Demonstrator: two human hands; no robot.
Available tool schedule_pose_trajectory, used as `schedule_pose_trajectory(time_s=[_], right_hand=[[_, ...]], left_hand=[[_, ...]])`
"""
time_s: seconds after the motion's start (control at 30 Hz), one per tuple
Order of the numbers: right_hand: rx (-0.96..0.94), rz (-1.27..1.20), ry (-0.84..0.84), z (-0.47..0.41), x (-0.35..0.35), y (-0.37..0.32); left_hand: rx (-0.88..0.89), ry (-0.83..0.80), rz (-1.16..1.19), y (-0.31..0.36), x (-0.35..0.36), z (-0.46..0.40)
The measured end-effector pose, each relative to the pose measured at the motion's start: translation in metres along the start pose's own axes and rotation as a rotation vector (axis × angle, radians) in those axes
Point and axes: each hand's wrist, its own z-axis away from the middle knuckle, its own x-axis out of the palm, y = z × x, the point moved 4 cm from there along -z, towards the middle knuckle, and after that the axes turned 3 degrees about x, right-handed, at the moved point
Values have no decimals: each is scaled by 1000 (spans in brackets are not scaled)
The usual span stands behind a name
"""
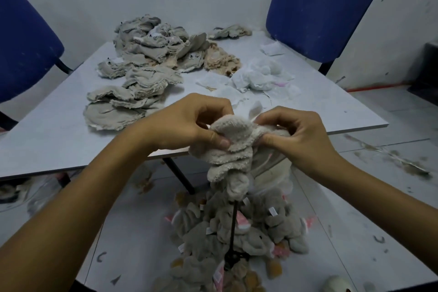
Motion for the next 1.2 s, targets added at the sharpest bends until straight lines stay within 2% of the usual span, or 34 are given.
schedule_pose_trajectory(time_s=[0.2, 0.33, 0.47, 0.57, 0.63, 0.73, 0.8, 0.9, 0.97, 1.0, 1.03, 1.1, 1.17, 1.2], right_hand=[[-79, 38, 24, -2, -6, -13], [-43, 75, -39, 5, 0, -11], [6, 69, -61, 5, -1, -8], [-51, 42, -17, 1, -5, -12], [-86, 29, -8, 0, -5, -14], [-51, 32, -75, 4, 0, -6], [11, 88, -198, 9, 7, 5], [117, 111, -334, 16, 15, 18], [133, 122, -309, 16, 14, 20], [118, 117, -287, 15, 13, 17], [88, 103, -256, 14, 12, 14], [10, 92, -169, 10, 8, 6], [-74, 177, -123, 8, 9, 0], [-86, 219, -139, 8, 11, 0]], left_hand=[[159, 161, -107, 11, 6, -7], [141, 170, 10, -6, 7, 0], [226, 350, 128, -15, 3, 3], [297, 468, 240, -17, 1, 4], [315, 431, 224, -17, 4, 5], [209, 237, 96, -24, 13, 7], [109, 165, -104, -33, 17, 7], [87, 69, -415, -33, 23, 4], [70, 13, -417, -26, 25, 1], [53, -9, -326, -22, 26, 1], [34, 0, -209, -18, 26, 0], [56, 143, -40, -10, 21, -1], [130, 262, -61, -5, 18, -2], [147, 252, -113, -5, 19, -3]])
